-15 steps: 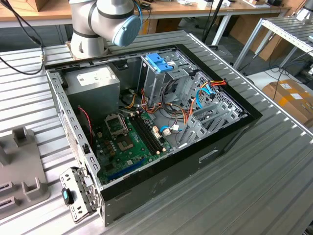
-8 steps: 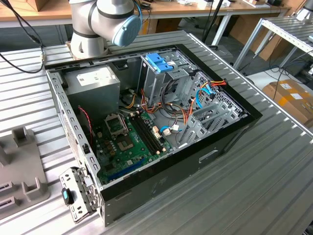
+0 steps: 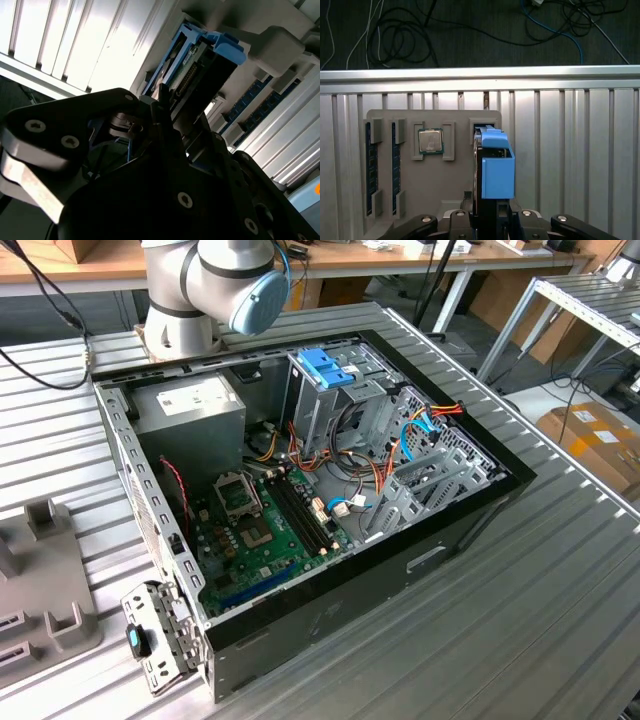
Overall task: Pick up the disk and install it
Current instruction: 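Pick up the disk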
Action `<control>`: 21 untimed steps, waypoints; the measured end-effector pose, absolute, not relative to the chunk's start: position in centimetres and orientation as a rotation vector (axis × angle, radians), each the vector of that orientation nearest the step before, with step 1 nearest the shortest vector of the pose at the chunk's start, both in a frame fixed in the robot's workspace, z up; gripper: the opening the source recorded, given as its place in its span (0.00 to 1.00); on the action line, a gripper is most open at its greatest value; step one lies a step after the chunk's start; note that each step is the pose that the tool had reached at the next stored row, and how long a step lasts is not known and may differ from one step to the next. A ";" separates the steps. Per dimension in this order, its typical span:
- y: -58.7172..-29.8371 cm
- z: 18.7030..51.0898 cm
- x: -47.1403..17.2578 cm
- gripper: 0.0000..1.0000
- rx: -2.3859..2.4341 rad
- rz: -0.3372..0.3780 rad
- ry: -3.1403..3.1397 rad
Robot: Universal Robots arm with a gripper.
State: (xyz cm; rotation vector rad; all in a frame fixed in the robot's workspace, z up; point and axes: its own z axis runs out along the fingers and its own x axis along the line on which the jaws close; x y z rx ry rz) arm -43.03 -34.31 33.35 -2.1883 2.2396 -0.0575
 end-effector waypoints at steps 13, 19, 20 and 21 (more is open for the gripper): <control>-34.3 36.1 -43.0 0.35 -2.189 -0.058 2.240; -34.3 37.6 -43.0 0.35 -2.189 -0.058 2.240; -34.3 38.0 -43.0 0.35 -2.189 -0.058 2.240; -34.3 38.3 -43.0 0.35 -2.188 -0.058 2.240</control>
